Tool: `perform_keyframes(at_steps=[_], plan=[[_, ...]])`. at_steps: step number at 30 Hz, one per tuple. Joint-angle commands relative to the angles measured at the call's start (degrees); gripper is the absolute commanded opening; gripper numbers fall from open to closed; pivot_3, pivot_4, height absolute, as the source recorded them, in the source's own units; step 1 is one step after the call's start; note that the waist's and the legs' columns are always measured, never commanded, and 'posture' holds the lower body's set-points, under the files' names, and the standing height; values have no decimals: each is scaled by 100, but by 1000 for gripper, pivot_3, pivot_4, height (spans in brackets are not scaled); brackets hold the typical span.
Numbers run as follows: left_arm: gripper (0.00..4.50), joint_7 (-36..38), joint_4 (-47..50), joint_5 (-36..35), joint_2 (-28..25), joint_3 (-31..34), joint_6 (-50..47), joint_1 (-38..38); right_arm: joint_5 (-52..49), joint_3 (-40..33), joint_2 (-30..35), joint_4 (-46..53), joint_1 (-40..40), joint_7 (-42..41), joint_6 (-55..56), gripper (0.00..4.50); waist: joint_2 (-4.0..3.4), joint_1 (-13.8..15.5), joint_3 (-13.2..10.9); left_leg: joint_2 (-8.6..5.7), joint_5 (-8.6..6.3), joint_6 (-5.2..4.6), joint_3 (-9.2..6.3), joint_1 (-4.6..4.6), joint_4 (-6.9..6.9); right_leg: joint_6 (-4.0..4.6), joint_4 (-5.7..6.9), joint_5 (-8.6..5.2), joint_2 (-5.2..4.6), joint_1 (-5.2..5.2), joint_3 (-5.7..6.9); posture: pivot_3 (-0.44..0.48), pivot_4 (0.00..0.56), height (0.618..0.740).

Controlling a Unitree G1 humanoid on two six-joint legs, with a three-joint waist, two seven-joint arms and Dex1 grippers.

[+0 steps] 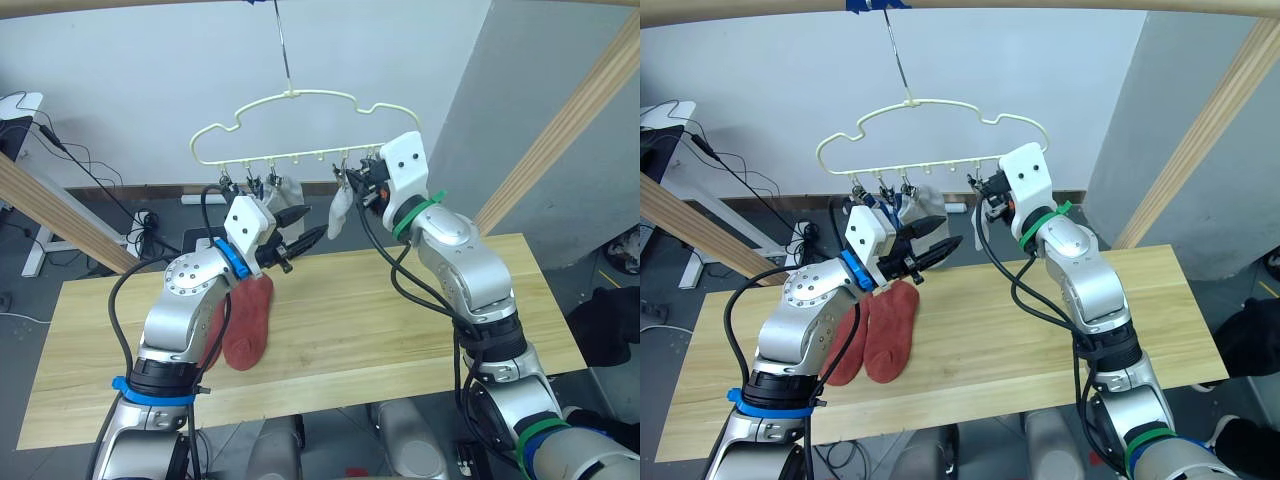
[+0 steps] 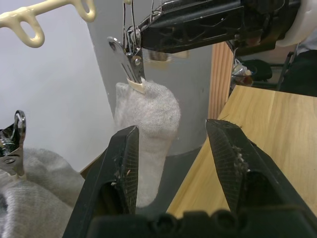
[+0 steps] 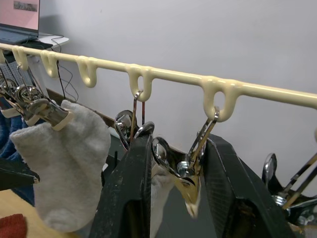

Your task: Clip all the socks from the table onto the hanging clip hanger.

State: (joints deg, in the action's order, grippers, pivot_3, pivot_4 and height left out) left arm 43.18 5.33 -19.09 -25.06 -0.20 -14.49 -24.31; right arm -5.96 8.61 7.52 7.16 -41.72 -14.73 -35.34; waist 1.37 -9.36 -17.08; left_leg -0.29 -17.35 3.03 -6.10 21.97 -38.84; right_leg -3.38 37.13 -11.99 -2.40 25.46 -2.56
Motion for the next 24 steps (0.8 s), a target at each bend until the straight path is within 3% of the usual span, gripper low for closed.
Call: perform_keyframes(at_steps=[1,14,21,24], plan=[[2358,-6,262,-2,-10,16,110,29,21,-27,-79,97,-121,4,189,1488,0,0,0,0,0,0,0,0,0,0,0,0,0,0,0,-200,275,740],[2358,-42,329,19,-2,3,86,114,68,-89,-210,-35,-173,86,323,1488,0,0,0,0,0,0,0,0,0,0,1,0,0,1,0,-199,281,740],[2358,-172,322,116,12,29,136,196,82,-144,-223,-122,-212,161,402,29,0,-1,0,0,0,0,0,0,0,0,2,0,0,1,0,-199,283,740],[2358,-400,281,241,48,82,183,294,78,-170,-214,-137,-226,168,419,4,0,-1,0,0,0,0,0,0,0,0,2,0,0,1,-1,-200,283,740]])
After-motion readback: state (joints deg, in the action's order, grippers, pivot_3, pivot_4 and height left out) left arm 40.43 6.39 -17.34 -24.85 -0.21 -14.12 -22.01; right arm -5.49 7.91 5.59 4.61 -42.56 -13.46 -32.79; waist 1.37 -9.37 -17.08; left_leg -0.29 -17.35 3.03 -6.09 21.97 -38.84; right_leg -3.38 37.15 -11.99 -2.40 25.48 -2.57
